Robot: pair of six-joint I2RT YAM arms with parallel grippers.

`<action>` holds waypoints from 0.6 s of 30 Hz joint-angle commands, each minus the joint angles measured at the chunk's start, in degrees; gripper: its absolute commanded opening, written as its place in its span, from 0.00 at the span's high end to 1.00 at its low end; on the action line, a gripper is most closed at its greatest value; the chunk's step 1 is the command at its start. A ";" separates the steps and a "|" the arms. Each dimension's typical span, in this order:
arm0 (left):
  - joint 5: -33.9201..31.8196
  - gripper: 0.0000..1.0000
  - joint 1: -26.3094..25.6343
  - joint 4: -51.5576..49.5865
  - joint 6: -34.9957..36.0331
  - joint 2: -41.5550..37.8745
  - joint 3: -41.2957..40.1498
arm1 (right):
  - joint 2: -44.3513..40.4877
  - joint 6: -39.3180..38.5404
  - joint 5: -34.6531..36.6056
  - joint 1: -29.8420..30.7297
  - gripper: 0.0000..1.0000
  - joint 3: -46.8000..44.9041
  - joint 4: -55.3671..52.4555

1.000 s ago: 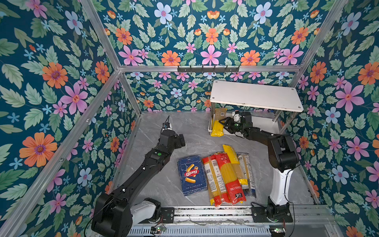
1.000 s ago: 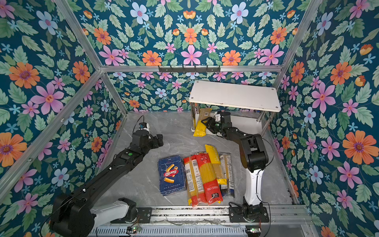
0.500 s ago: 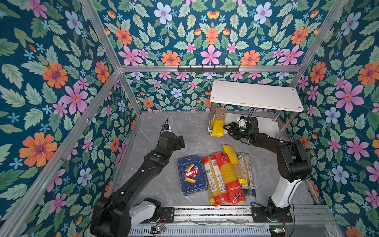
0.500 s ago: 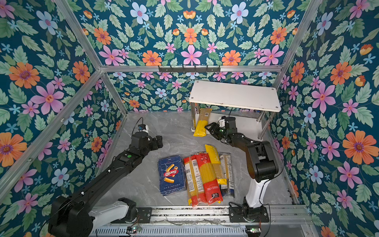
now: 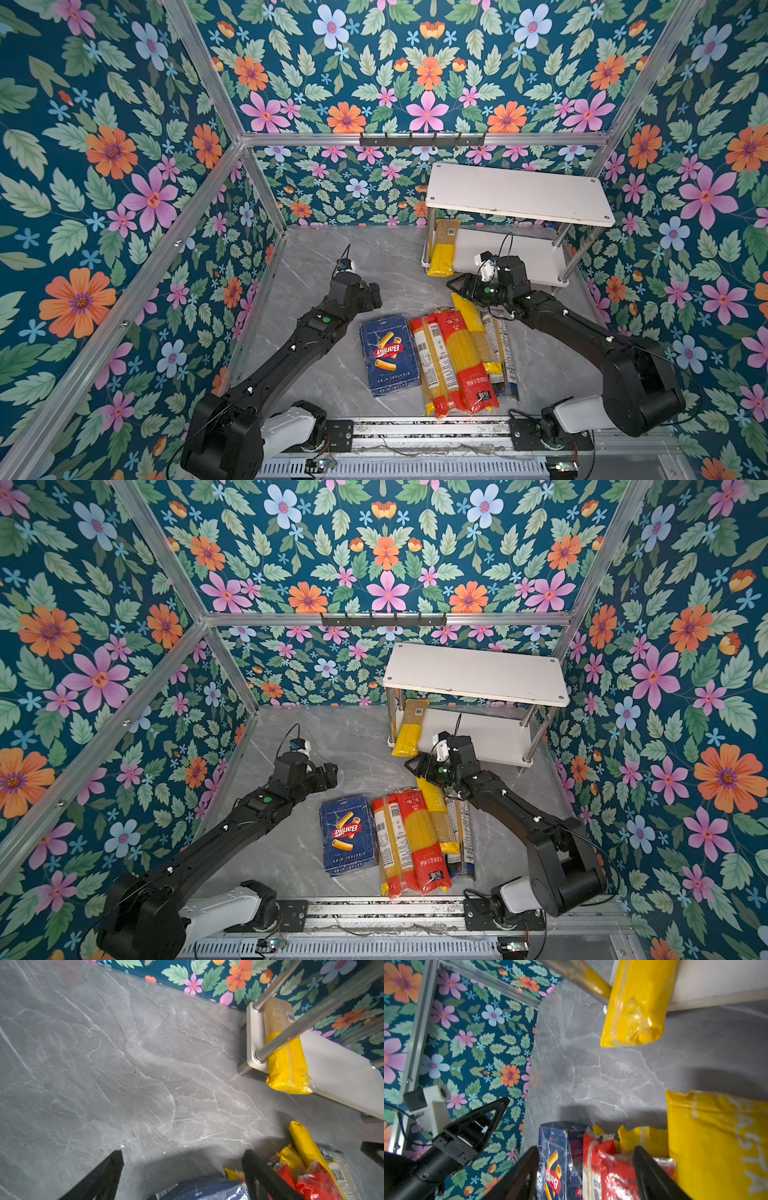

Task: Arrange pasta packages on shelves
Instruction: Place the pasta bag on the shelf, then pick up the pasta bag from the pasta bags.

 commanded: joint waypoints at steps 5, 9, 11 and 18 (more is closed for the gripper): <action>-2.76 0.08 -7.26 -0.02 -2.21 -0.17 -0.40 | -10.32 -3.52 9.11 4.22 0.27 -2.52 -16.88; -4.95 0.08 -12.36 1.27 -4.08 -0.91 -1.59 | -15.79 -4.00 11.40 5.16 0.27 -3.93 -22.73; -6.38 0.09 -14.78 1.32 -4.72 -0.75 -1.67 | -17.77 -4.01 12.18 5.14 0.27 -4.46 -25.49; -12.49 0.10 -22.40 0.47 -6.06 1.26 -0.39 | -23.16 -2.27 15.20 7.02 0.27 -7.47 -33.32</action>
